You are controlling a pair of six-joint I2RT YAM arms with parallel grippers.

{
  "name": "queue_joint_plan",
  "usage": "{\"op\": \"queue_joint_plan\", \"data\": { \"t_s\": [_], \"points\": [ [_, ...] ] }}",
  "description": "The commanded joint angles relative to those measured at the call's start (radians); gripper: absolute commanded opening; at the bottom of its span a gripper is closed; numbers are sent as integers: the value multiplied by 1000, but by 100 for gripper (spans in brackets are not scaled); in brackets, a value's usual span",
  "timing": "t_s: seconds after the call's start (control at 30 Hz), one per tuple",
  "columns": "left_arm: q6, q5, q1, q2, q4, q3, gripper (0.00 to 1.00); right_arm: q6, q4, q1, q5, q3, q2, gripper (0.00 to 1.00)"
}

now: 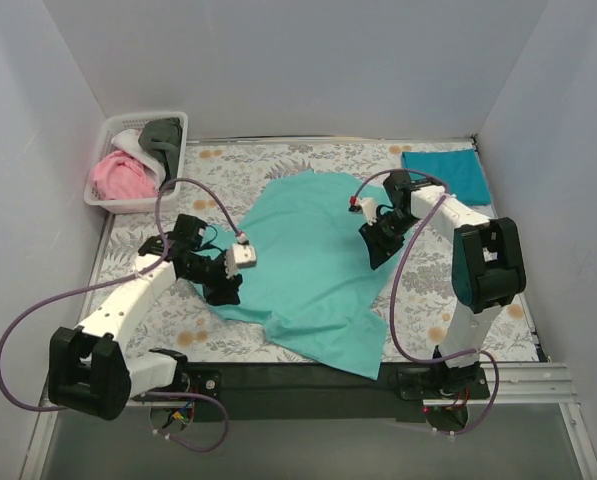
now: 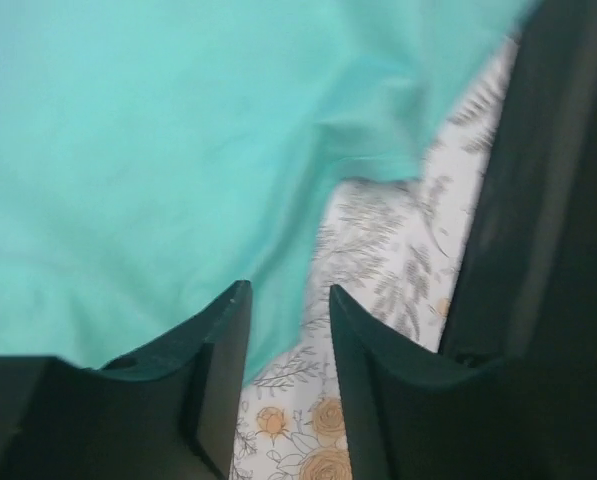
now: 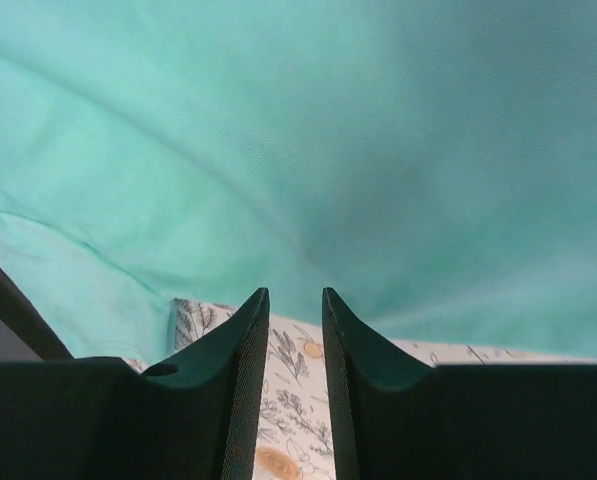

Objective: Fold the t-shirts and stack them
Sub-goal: Flatten the tshirt out

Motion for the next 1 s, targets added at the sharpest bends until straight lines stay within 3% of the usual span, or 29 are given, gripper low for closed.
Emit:
{"op": "queue_joint_plan", "data": {
  "t_s": [0.0,0.07,0.3,0.63,0.77,0.87,0.97],
  "points": [
    [-301,-6,144,67,216,37,37,-31,-35,-54,-38,137,-48,30],
    [-514,-129,153,87,321,16,38,-17,-18,-68,-11,222,-19,31],
    [-741,-388,153,254,473,37,35,4,22,-63,83,339,208,27],
    [-749,-478,189,565,481,183,33,-43,60,8,116,-37,130,23],
    [-692,-496,207,723,493,381,33,-68,42,160,55,-233,21,23],
    [-687,-466,207,883,487,547,34,-103,-35,251,-84,-267,-42,25],
    [-727,-408,207,1054,415,893,38,-108,-95,286,-172,-188,-72,33]
  ]
}}
